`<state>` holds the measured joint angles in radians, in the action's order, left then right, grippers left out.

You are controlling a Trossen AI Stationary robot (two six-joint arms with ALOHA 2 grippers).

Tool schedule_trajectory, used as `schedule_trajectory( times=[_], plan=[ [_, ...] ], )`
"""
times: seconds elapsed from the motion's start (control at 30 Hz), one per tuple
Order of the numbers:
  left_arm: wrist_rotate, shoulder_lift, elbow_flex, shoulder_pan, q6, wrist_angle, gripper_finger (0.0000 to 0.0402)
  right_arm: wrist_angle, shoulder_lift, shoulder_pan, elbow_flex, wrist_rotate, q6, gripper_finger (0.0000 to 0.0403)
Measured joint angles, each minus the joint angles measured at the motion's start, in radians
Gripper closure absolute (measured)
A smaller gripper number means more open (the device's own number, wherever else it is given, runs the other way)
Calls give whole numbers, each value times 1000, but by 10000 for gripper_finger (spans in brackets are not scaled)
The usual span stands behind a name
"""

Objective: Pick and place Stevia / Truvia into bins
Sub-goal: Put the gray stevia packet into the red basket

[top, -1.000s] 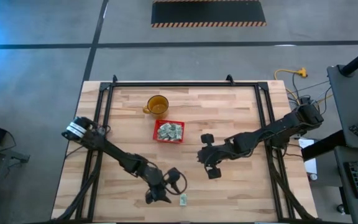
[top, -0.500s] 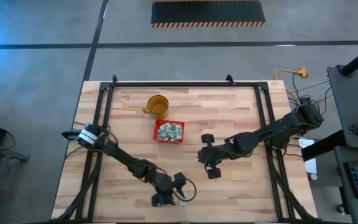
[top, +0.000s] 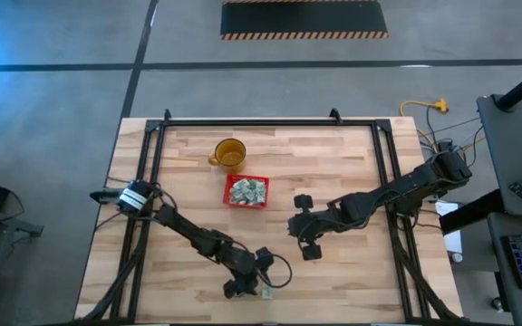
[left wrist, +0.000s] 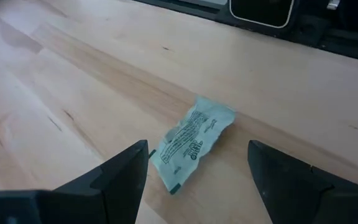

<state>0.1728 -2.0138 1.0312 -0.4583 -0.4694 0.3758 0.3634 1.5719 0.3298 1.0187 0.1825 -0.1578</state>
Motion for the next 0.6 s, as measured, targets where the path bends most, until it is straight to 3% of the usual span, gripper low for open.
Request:
schedule_trajectory(
  times=[0.37,0.6],
  plan=[
    [90,-40,29,53,132,1,143,0,0,0,0,0,0,344],
    [92,-41,29,59,153,-1,153,-1,0,0,-1,0,0,344]
  ],
)
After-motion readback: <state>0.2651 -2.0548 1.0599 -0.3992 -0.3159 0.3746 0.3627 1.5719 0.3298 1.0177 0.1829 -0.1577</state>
